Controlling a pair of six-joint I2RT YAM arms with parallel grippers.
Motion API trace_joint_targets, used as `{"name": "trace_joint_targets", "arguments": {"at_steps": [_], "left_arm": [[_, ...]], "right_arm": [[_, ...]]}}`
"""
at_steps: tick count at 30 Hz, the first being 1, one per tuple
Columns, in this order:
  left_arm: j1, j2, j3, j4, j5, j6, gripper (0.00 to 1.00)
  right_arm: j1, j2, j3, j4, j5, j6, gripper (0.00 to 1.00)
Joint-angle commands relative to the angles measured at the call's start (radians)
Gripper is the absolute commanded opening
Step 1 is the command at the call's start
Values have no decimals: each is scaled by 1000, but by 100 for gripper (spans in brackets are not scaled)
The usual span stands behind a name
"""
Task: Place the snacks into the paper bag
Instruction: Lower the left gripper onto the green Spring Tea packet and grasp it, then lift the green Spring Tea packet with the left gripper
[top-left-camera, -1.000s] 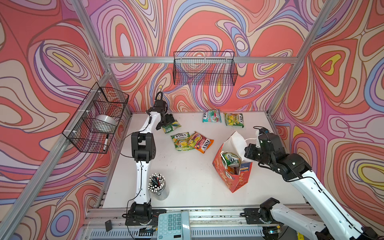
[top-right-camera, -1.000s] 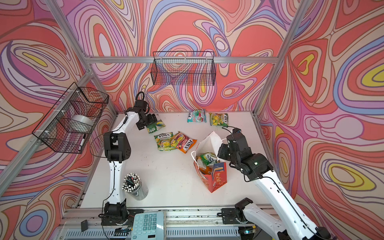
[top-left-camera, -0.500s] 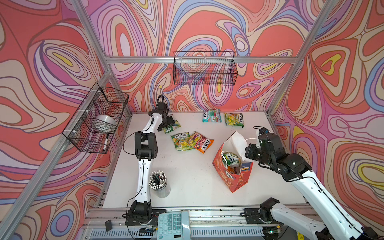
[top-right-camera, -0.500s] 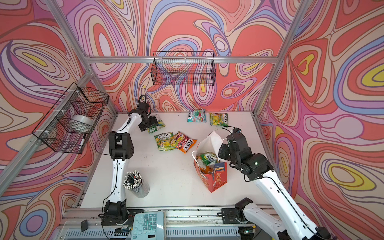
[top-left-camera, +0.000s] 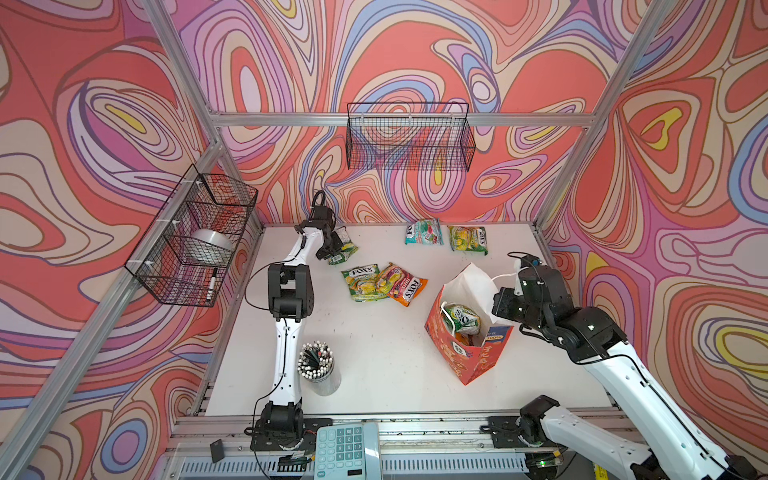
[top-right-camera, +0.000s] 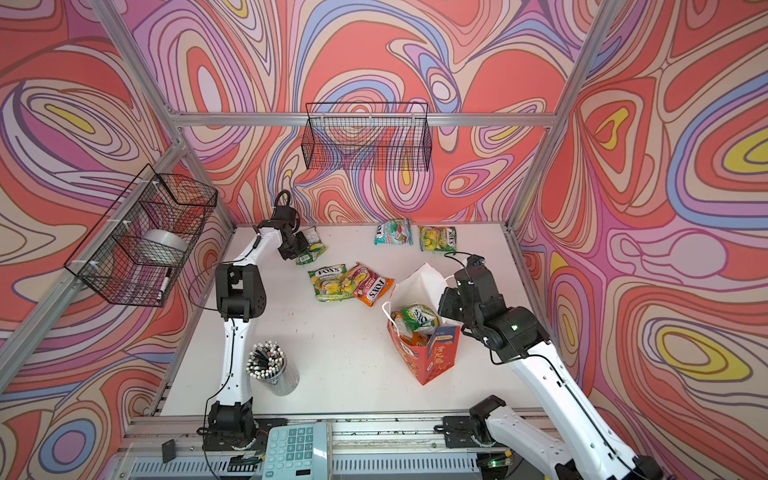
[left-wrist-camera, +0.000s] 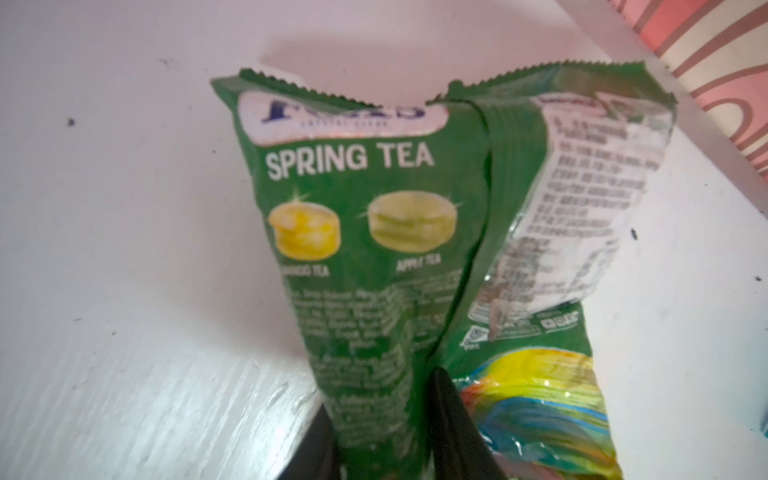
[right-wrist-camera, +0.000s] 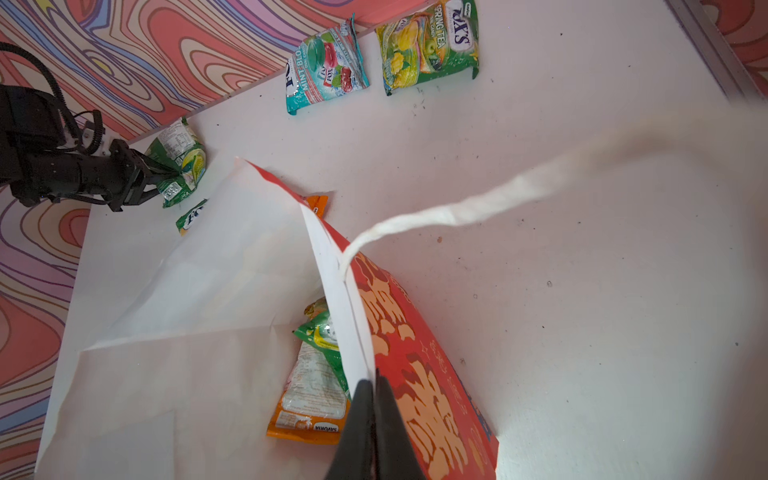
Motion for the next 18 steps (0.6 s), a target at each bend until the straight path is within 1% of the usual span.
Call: {"name": "trace_joint_targets", "arguments": {"at_steps": [1, 6, 11, 16, 17, 18], "left_arm": [[16, -101, -62, 14, 22, -1, 23], [20, -253, -139, 63, -1, -8, 21], [20, -383, -186, 85, 22, -23, 21], [20, -467, -203, 80, 26, -21, 21], [20, -469, -198, 59, 15, -19, 22], [20, -468, -198, 44, 11, -17, 27]], "right_arm": [[4, -9, 16, -34, 17, -13, 0], [4, -19, 18, -35, 16, -14, 0], [3, -21, 32, -45, 8, -18, 0], [5, -35, 39, -51, 6, -17, 0], [4, -38, 39, -54, 2, -14, 0], [3, -44, 37, -53, -2, -11, 0]]}}
